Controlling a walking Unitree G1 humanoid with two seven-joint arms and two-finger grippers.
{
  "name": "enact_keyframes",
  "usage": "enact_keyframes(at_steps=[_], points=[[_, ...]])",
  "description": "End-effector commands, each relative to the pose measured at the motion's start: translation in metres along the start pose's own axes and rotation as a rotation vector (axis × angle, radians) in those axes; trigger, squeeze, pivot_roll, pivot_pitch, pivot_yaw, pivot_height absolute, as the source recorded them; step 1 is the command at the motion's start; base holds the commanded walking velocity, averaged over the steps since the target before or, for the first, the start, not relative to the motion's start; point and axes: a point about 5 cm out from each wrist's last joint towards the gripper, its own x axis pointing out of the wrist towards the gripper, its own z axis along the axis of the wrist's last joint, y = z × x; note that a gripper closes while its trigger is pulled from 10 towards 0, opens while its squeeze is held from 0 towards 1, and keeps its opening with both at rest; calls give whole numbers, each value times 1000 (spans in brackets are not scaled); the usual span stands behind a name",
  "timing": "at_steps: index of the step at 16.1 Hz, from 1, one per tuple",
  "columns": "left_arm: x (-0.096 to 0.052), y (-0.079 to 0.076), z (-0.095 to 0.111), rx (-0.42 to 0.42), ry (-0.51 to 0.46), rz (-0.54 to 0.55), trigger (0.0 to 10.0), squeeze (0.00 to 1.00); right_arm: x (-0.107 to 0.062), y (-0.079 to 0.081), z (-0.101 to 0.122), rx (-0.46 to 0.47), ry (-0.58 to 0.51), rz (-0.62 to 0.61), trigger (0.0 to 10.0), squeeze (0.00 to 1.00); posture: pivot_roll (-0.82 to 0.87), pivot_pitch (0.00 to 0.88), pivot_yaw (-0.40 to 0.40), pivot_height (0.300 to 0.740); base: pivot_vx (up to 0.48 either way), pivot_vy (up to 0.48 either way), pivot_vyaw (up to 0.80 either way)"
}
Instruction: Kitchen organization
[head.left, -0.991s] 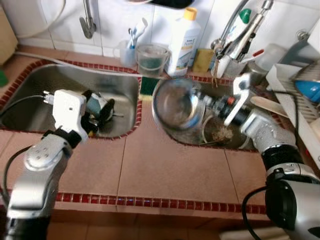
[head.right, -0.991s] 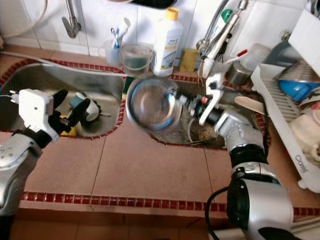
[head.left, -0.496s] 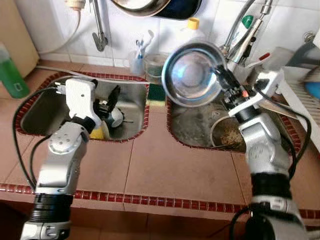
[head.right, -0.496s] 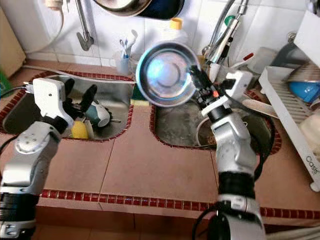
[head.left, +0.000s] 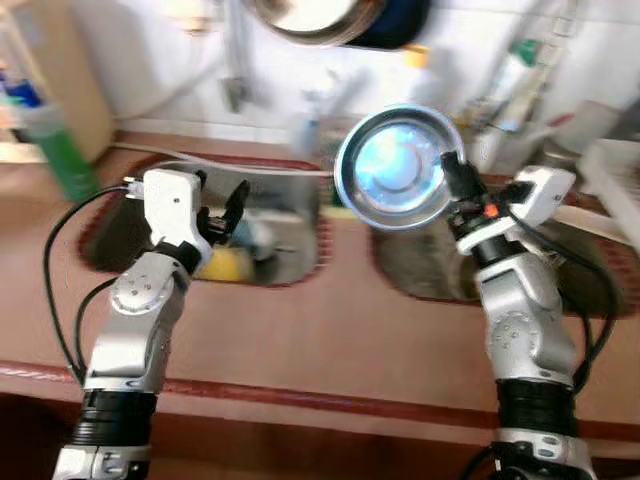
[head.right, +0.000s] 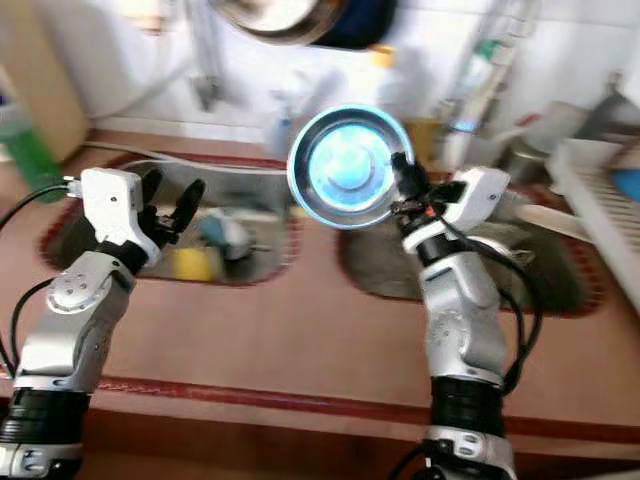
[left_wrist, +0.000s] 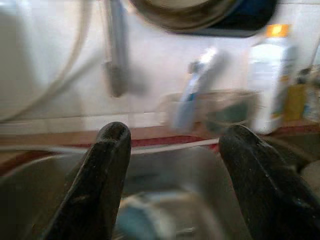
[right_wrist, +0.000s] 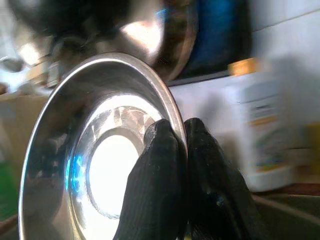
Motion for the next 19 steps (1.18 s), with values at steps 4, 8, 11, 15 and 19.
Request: enact_keyframes(at_steps=[4, 8, 11, 15, 19], points=[[1, -3, -1, 10, 3, -22, 10000, 0, 0, 6, 7, -23, -10, 13, 10000, 0, -140, 39, -2, 740, 0, 437, 0], [0, -8, -1, 38, 3, -55, 10000, 0, -1, 6, 6, -26, -2, 12, 10000, 0, -138, 40, -3, 740, 0, 0, 0], [-1, -8, -1, 59, 10, -73, 10000, 0, -1, 7, 5, -27, 6, 16, 10000, 0, -135, 35, -4, 740, 0, 0, 0], [-2, -3, -2, 55, 17, -63, 10000, 0, -1, 7, 2, -31, 18, 23, 10000, 0, -130, 26, -8, 740, 0, 0, 0], [-3, -3, -3, 50, 23, -56, 10000, 0, -1, 9, -1, -45, 45, 40, 10000, 0, -128, 25, -12, 740, 61, 0, 0]])
